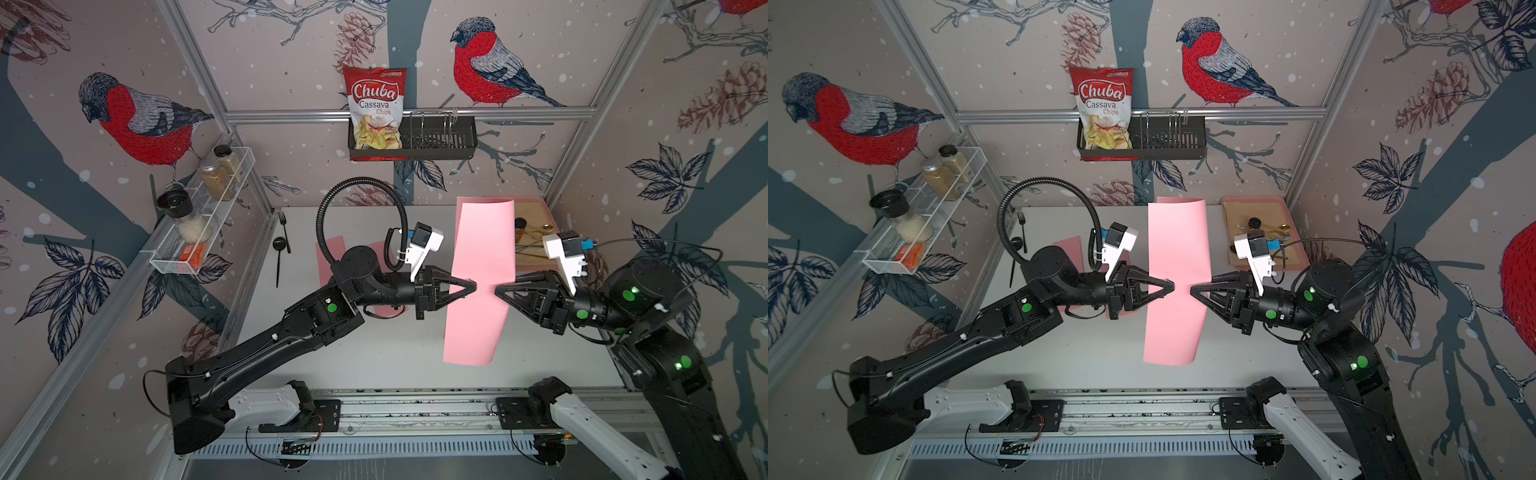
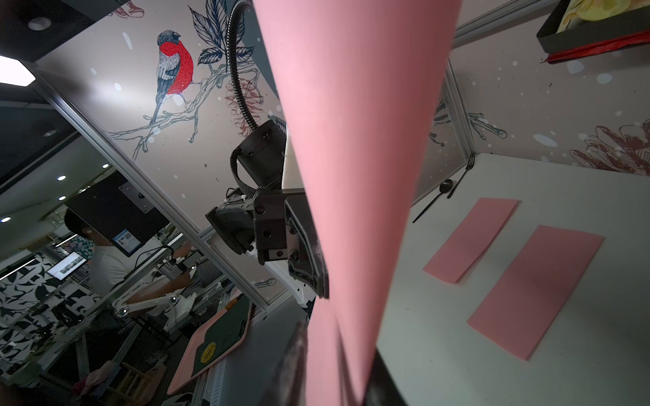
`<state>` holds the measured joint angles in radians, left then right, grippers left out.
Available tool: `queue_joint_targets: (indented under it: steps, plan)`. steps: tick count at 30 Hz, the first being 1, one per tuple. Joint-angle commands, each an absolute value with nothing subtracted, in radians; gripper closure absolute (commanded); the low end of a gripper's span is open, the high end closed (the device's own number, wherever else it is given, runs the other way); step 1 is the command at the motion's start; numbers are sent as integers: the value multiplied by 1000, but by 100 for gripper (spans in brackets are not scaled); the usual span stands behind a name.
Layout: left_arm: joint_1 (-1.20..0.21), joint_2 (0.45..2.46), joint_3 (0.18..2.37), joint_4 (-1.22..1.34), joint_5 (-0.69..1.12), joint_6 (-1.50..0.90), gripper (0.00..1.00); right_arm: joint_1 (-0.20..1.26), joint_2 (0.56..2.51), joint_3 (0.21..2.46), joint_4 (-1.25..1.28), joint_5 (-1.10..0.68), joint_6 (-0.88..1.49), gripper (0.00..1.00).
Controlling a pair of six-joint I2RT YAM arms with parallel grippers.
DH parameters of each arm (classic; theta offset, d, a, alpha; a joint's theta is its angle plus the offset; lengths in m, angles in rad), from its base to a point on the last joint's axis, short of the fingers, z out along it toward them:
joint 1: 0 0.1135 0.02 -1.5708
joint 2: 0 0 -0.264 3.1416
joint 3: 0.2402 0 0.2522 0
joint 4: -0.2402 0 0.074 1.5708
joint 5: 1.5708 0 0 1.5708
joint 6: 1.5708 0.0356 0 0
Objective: Fold the rectangular paper in half along the long edge
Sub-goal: Fold the paper.
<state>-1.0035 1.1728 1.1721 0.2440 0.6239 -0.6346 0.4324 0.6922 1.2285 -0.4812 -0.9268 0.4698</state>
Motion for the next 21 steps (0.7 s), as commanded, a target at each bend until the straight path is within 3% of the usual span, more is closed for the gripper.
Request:
queue_joint_targets:
  steps: [1,4,10,13,16,18,21]
  plan:
    - [-1004,1160,1183,246,610,-602,100,432,697,1251,-509,-917,437,84]
    - [-1002,1157,1184,239,606,-598,100,432,697,1250,-493,-923,448,100]
    - [-1002,1153,1186,236,600,-594,100,432,692,1240,-465,-939,464,100]
    - [-1002,1155,1188,236,601,-597,100,432,695,1217,-424,-952,494,89]
    - [-1002,1158,1188,241,603,-600,100,432,693,1169,-341,-970,548,69]
    - [-1003,1160,1186,246,607,-603,100,432,695,1145,-291,-979,576,68]
    - [-1003,1162,1185,247,608,-606,100,433,697,1121,-243,-989,599,81]
